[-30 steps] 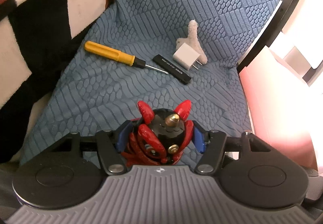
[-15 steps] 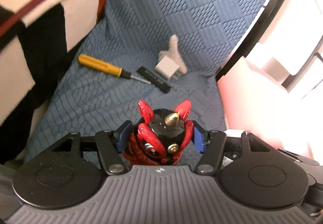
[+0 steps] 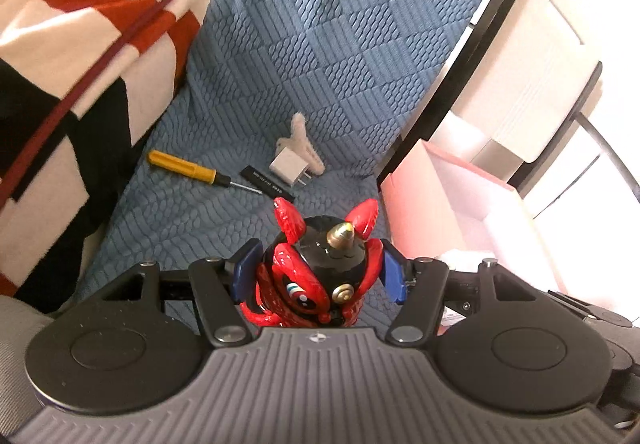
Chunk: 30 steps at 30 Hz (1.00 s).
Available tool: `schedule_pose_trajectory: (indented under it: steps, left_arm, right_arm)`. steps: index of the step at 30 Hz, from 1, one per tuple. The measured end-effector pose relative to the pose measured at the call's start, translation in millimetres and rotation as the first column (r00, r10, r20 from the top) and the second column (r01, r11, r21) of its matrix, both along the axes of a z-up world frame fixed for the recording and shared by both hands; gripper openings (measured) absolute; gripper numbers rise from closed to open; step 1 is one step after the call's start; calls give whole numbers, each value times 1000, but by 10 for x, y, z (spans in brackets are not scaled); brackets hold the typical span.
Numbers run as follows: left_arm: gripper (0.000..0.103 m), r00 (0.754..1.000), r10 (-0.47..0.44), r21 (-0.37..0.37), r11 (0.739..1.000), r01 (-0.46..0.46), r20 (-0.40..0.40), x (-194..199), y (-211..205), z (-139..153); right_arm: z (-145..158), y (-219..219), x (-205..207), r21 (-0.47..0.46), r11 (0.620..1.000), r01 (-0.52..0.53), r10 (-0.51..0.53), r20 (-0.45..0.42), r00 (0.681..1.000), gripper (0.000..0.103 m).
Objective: Organize rigid objects
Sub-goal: 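Carry the figurine in the left gripper over the pink box while the right carries the cube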
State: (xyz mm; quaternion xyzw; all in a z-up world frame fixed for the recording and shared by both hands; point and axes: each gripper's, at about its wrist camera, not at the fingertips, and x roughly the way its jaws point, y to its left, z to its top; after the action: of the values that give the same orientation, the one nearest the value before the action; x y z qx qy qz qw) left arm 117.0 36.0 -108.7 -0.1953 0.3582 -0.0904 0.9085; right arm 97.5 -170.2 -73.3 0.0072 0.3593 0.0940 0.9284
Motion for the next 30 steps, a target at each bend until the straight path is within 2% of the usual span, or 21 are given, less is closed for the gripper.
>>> schedule_pose_trajectory:
  steps: [12, 16, 30]
  left_arm:
    - [67, 999, -25, 41, 999, 23, 41, -205, -170, 339]
    - [67, 998, -47, 32, 998, 45, 49, -228, -280, 404]
    - [67, 980, -186, 33, 982, 184, 77, -187, -973, 510]
  right_arm:
    - [272, -208, -247, 24, 999, 21, -22, 36, 999, 53]
    - [338, -319, -302, 34, 999, 38, -40, 53, 998, 53]
    - [445, -913, -519, 35, 986, 161, -164, 74, 984, 53]
